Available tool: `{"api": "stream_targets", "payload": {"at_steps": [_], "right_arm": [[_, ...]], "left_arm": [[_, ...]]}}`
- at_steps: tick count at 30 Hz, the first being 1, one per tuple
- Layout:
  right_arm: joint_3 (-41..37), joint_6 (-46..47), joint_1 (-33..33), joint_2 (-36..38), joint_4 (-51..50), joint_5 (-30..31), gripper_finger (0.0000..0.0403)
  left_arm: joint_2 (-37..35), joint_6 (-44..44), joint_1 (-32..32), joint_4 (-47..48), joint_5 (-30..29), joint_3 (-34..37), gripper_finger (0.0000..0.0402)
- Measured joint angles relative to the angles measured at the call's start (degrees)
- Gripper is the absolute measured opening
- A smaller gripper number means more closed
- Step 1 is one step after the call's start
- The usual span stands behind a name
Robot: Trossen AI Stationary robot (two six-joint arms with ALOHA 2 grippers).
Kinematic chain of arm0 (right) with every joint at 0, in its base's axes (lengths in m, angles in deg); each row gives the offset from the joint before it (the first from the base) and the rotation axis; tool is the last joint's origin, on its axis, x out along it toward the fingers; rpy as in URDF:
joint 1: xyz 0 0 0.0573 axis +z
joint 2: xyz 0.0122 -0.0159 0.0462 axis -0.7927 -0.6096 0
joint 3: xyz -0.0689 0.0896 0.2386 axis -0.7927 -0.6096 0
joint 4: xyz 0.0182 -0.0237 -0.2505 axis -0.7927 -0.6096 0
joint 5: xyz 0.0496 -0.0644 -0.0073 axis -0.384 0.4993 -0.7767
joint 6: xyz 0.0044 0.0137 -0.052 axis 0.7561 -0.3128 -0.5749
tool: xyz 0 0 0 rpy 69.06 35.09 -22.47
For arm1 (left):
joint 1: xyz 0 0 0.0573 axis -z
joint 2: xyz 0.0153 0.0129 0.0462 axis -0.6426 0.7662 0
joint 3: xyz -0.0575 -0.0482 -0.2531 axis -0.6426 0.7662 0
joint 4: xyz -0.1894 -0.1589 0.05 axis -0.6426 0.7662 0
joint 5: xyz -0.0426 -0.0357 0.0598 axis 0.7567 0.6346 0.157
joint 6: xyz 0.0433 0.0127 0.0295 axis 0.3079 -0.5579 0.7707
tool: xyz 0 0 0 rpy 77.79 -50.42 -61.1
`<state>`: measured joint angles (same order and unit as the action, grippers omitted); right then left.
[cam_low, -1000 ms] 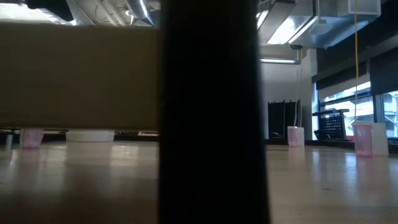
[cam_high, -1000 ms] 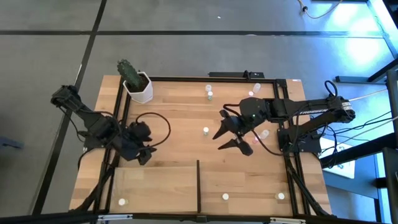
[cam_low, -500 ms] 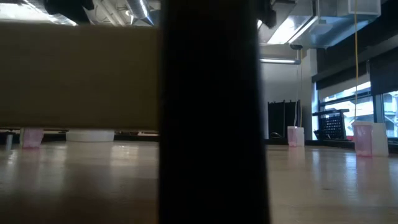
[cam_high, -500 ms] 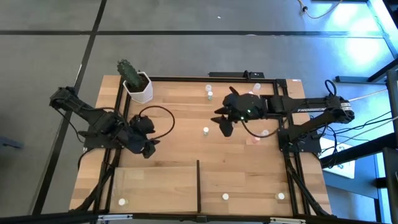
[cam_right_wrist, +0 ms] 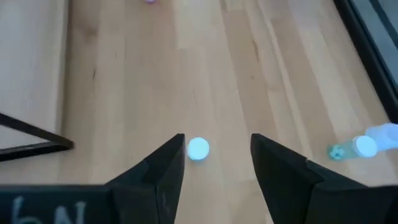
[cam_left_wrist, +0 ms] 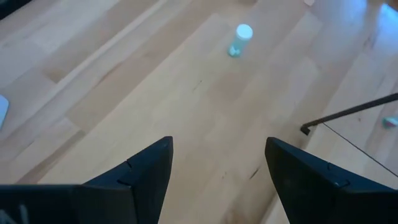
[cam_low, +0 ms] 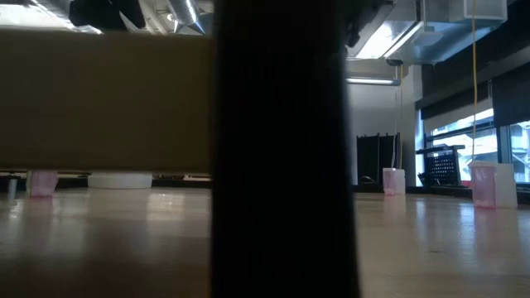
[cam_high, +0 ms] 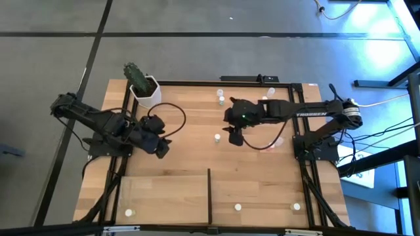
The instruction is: Pick and place medicine bottles onto shelf by color
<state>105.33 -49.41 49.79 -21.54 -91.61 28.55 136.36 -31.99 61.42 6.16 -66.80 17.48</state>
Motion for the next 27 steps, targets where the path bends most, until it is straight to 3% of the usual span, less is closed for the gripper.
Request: {"api": "stream_targets", "payload": {"at_steps": [27], "right_arm": [[0.04, -6.53, 0.02, -3.50, 5.43, -4.11, 0.0175]], "left_arm": [[-0.02, -1.15, -0.15, 0.11, 0.08, 0.00, 0.0250]]}}
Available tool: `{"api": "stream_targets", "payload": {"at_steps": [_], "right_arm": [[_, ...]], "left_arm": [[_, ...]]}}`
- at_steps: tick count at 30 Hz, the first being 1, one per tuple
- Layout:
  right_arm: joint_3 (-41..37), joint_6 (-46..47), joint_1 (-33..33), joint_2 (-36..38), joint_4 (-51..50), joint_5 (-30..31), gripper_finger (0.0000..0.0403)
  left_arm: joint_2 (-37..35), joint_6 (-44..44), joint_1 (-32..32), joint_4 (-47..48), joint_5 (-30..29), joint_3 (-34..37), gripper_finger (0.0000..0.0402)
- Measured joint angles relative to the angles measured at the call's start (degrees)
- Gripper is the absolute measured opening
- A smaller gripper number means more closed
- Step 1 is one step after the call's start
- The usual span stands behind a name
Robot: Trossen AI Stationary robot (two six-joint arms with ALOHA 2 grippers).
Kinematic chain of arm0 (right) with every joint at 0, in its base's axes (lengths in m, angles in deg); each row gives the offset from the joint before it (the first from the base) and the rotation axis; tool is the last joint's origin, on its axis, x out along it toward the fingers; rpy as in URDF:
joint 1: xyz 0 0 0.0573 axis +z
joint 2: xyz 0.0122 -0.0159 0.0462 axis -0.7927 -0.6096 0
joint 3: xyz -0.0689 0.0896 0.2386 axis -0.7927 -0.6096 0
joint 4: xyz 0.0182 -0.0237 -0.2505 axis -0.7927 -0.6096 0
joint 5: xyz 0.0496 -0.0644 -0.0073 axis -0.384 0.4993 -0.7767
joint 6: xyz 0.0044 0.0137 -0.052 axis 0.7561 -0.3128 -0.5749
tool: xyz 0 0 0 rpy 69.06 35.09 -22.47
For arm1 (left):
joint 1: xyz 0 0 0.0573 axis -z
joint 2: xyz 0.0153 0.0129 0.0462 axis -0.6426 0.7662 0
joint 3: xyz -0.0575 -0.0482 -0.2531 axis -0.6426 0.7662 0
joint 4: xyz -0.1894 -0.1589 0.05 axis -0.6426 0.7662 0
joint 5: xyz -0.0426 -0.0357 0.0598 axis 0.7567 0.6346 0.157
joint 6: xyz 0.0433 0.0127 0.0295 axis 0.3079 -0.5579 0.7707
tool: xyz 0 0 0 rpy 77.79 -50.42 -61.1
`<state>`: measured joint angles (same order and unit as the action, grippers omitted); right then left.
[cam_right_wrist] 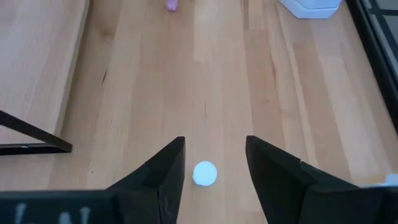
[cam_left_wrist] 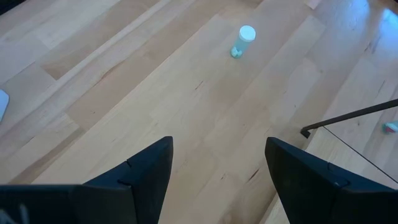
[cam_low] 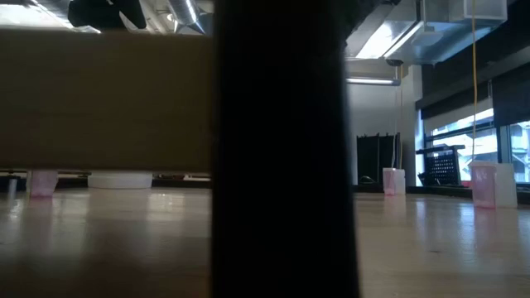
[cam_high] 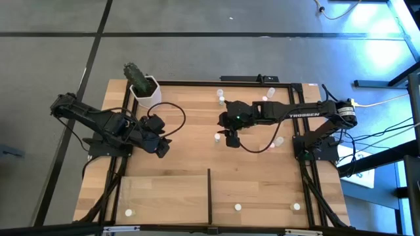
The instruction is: Pick and place medicine bottles onto shelf by color
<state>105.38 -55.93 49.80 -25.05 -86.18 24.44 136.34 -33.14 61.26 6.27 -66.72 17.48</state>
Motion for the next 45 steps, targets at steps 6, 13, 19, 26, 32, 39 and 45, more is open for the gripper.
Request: {"api": "stream_targets", "payload": {"at_steps": [6, 13, 19, 26, 32, 39, 45], "right_arm": [[0.00, -1.10, 0.00, 0.00, 0.40, 0.02, 0.0210], [0.00, -4.54, 0.00, -0.48, 0.49, -0.42, 0.0248], [0.00, -10.50, 0.00, -5.18, 0.14, -5.45, 0.0246], [0.00, -14.50, -0.13, -12.32, 0.36, -4.81, 0.0244], [-0.04, -15.02, -0.15, -14.94, 0.67, -0.43, 0.0244], [-0.02, -14.54, -0.15, -14.99, 0.61, -0.44, 0.0244], [0.05, -14.49, -0.15, -14.97, 0.48, -0.42, 0.0244]], "left_arm": [[0.00, 0.20, 0.00, 0.02, 0.00, 0.00, 0.0250], [0.00, 0.20, 0.00, 0.04, 0.00, 0.00, 0.0250], [0.00, 0.22, 0.00, 0.04, -0.02, 0.00, 0.0250], [0.00, 0.17, 0.00, 0.04, -0.02, 0.00, 0.0250], [0.00, 0.16, 0.00, 0.00, 0.15, 0.00, 0.0250], [0.00, 0.17, 0.00, 0.00, 0.24, 0.00, 0.0250], [0.00, 0.29, 0.00, -0.02, 0.24, 0.00, 0.0250]]}}
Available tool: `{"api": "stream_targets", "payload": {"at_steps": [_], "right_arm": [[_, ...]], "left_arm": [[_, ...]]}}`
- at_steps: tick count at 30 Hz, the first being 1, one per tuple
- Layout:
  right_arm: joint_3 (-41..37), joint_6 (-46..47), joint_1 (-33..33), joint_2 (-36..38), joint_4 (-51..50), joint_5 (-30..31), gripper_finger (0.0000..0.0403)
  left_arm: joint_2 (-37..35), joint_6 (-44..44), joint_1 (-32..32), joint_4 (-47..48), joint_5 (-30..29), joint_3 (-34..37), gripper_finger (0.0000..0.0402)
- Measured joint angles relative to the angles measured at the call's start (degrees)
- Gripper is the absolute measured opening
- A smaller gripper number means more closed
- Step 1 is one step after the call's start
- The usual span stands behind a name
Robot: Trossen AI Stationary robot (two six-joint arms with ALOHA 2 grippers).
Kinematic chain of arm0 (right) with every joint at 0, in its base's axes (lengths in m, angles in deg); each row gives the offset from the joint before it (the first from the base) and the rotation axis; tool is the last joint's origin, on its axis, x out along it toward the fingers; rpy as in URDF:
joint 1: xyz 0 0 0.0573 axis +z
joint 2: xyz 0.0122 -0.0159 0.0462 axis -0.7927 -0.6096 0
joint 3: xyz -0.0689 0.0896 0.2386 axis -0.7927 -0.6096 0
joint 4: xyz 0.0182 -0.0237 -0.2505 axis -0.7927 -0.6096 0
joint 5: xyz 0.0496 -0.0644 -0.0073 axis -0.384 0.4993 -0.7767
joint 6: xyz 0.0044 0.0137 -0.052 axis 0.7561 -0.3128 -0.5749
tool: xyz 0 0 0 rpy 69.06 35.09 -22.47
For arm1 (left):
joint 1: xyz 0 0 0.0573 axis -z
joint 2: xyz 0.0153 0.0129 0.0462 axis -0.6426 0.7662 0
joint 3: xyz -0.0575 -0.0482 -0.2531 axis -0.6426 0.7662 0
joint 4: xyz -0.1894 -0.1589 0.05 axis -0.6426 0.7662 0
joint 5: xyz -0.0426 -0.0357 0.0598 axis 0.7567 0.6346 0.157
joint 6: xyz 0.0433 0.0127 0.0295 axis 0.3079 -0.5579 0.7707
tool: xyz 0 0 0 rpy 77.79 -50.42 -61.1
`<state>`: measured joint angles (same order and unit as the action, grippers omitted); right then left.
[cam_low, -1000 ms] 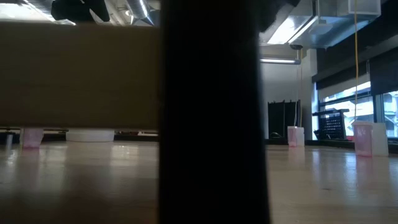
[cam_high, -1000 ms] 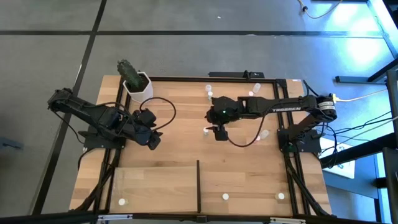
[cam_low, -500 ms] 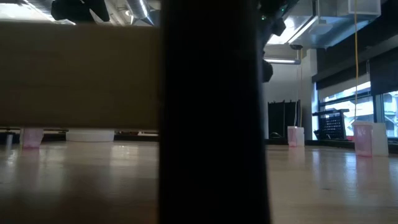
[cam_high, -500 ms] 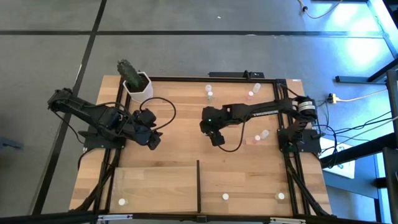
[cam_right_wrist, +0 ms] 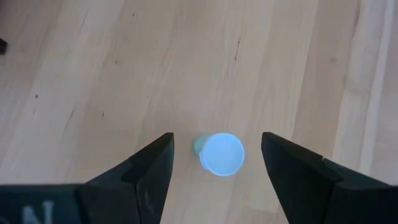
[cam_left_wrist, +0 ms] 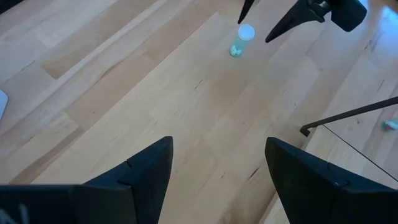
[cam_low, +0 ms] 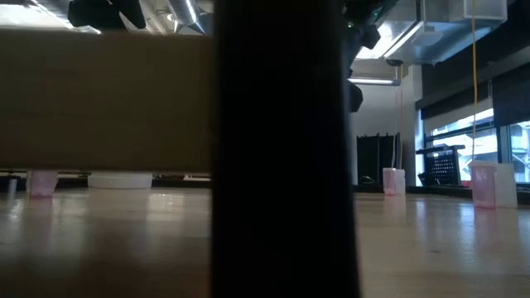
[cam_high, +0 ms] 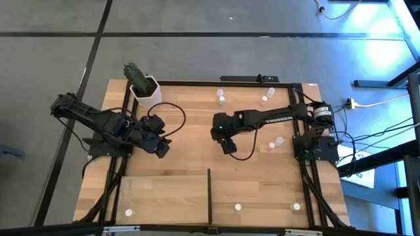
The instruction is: Pick and place medicine bottles onto shelf by color
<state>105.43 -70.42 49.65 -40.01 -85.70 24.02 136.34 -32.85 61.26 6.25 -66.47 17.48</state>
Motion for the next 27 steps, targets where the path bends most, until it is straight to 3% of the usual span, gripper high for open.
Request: {"api": "stream_targets", "payload": {"at_steps": [5, 12, 18, 27], "right_arm": [[4.40, 5.12, 0.00, 0.28, -4.37, 0.43, 0.0244], [15.65, 7.37, -0.34, 0.44, -15.04, 0.44, 0.0244], [26.11, 8.27, -1.43, 0.67, -27.61, 0.48, 0.0244], [39.92, 13.63, -1.99, 0.65, -41.58, 0.50, 0.0244]], "left_arm": [[0.00, 9.85, -1.19, -5.00, 1.16, 0.00, 0.0250], [0.57, 27.64, -10.81, -9.99, 14.85, 0.02, 0.0250], [1.75, 41.02, -19.81, -14.15, 23.09, 0.02, 0.0250], [11.52, 55.27, -26.04, -22.47, 28.54, 0.02, 0.0250]]}}
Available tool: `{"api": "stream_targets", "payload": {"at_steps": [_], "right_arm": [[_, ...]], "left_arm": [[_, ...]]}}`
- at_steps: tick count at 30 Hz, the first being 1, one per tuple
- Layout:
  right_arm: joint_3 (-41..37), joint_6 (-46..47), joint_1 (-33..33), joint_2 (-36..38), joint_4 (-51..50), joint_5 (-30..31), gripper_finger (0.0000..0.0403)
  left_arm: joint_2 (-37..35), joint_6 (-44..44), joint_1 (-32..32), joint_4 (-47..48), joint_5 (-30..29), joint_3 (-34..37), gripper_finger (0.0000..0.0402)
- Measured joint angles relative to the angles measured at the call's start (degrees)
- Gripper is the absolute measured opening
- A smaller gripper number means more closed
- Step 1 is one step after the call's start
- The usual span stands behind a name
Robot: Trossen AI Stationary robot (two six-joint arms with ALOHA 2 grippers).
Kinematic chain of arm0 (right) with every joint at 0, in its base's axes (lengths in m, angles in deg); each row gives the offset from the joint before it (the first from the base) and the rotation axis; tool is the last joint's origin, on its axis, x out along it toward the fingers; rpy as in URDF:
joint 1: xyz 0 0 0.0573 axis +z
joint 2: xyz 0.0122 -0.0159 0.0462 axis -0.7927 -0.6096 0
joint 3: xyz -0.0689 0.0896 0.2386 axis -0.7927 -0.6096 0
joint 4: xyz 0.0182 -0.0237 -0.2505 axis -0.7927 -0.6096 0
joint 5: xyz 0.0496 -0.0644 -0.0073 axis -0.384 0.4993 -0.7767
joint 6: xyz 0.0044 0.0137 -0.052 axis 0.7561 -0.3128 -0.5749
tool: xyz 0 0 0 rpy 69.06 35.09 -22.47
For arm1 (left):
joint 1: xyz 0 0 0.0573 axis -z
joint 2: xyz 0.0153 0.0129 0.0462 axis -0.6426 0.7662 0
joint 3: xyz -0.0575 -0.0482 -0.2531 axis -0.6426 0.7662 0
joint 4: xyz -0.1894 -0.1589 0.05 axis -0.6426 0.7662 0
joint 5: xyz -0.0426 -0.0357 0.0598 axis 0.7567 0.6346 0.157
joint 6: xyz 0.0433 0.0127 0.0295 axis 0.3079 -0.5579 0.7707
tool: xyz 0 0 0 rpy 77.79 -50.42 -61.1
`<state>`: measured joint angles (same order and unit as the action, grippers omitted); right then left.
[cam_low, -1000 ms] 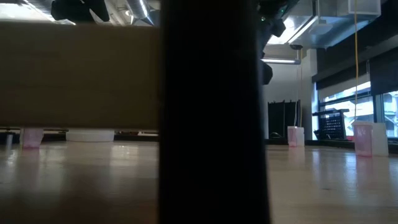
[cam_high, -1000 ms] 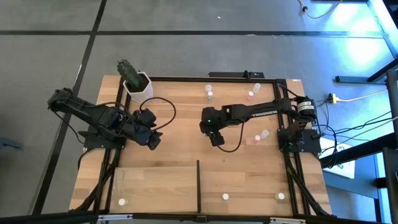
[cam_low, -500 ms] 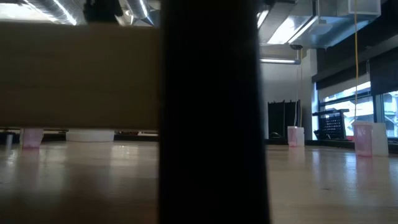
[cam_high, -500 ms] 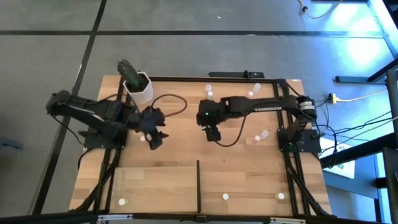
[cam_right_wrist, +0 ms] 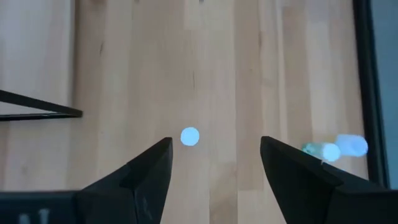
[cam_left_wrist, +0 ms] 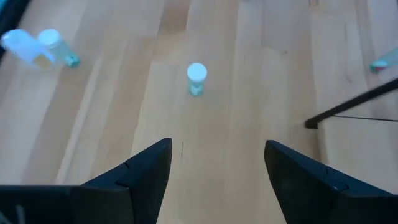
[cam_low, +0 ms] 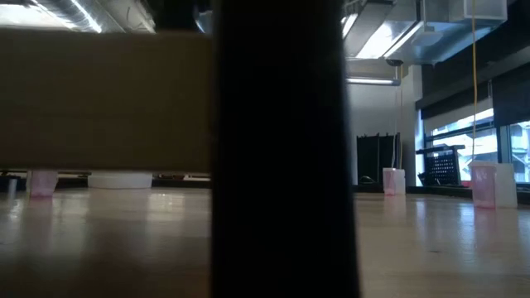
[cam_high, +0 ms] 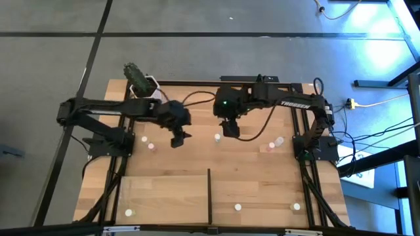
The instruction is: Pick and place medicine bottles onto shelf by color
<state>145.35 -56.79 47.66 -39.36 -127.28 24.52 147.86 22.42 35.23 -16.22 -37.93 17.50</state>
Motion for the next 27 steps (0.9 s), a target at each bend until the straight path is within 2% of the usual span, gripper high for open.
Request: {"api": "stream_targets", "payload": {"at_steps": [5, 14, 27], "right_arm": [[7.37, 2.45, 0.07, 0.02, -5.00, 0.00, 0.0244], [16.88, 3.12, 0.07, 0.02, -6.00, 0.00, 0.0244], [17.84, 2.87, 0.07, -0.04, -6.41, 0.00, 0.0244]], "left_arm": [[6.63, 2.79, -2.89, -6.95, 4.73, 0.00, 0.0250], [16.89, 7.61, -5.04, -19.04, 12.11, 0.00, 0.0250], [28.07, 7.35, -4.96, -31.04, 11.83, 0.00, 0.0250]]}}
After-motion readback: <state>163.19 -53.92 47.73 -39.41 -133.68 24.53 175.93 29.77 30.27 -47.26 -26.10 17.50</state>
